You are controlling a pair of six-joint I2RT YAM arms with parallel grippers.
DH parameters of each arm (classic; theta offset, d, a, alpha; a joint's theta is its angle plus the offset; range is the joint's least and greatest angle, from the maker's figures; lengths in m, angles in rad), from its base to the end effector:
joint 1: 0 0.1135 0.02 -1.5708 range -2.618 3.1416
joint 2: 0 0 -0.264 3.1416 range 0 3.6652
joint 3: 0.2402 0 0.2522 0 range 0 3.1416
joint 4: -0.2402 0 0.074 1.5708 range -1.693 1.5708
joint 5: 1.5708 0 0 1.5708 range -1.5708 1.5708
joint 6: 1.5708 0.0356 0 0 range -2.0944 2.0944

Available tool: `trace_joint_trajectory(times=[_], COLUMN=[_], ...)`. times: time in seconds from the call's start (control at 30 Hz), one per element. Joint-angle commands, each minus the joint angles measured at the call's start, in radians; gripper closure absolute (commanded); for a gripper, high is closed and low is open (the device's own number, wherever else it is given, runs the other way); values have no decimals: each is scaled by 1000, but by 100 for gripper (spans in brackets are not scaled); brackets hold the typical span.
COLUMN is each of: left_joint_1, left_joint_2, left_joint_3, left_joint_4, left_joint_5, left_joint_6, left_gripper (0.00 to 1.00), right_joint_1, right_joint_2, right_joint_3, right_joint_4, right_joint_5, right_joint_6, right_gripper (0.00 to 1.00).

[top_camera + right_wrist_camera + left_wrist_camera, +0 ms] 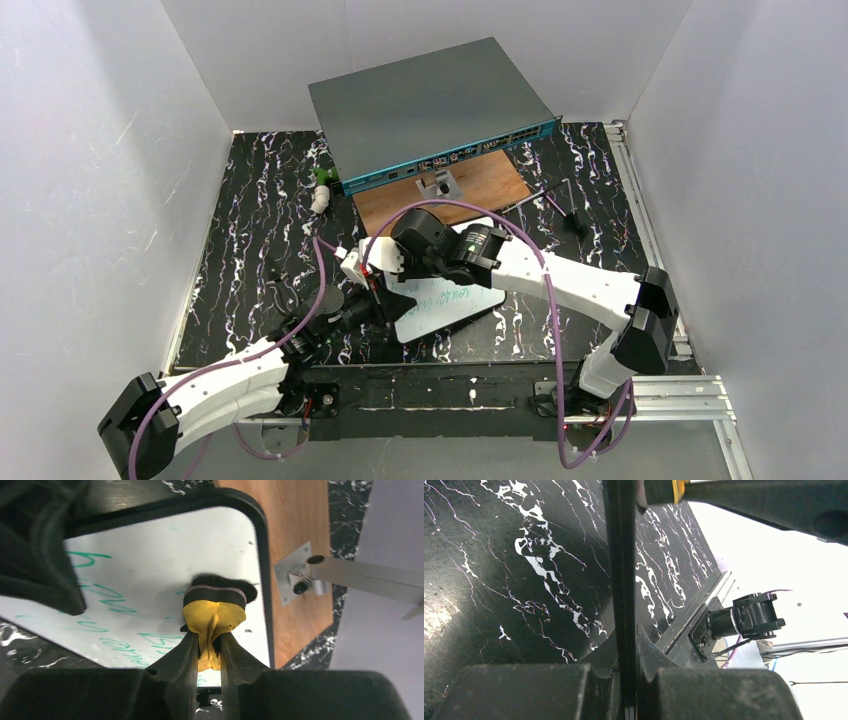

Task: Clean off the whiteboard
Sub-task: Erase the whiteboard at the center of the board.

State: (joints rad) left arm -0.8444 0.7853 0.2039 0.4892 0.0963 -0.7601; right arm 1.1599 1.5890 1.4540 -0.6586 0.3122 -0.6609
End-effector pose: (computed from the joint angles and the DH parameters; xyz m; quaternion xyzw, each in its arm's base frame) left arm 0.1170 -0.1368 0.2057 0.0635 0.7361 -0.5085 0.4422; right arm 0.1503 0.3177 0.3270 -0.6858 0.6073 -0.0470 0.3982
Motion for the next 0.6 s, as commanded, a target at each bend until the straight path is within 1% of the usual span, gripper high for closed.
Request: trace_joint_trajectory(times=[0.0, 0.23, 0.4, 0.57], left_joint_1=[-12, -12, -12, -12], left_joint_2=[-2, 8, 8, 0], left_joint_3=[-1, -26, -13, -54], left_joint_4=[-99, -56, -66, -19], left_joint_5=[34, 28, 35, 31], left_joint_6=[152, 126, 125, 93], left_gripper=[100, 100, 100, 100], right_joint_1=[7, 7, 1, -19], right_joint_2=[19, 13, 15, -6], right_joint_3=[71, 71, 63, 30], right_joint_4=[-107, -65, 19, 49], right_joint_5=[-207, -191, -48, -5], right_joint_6=[57, 95, 122, 120], right_gripper=[99, 99, 99, 99])
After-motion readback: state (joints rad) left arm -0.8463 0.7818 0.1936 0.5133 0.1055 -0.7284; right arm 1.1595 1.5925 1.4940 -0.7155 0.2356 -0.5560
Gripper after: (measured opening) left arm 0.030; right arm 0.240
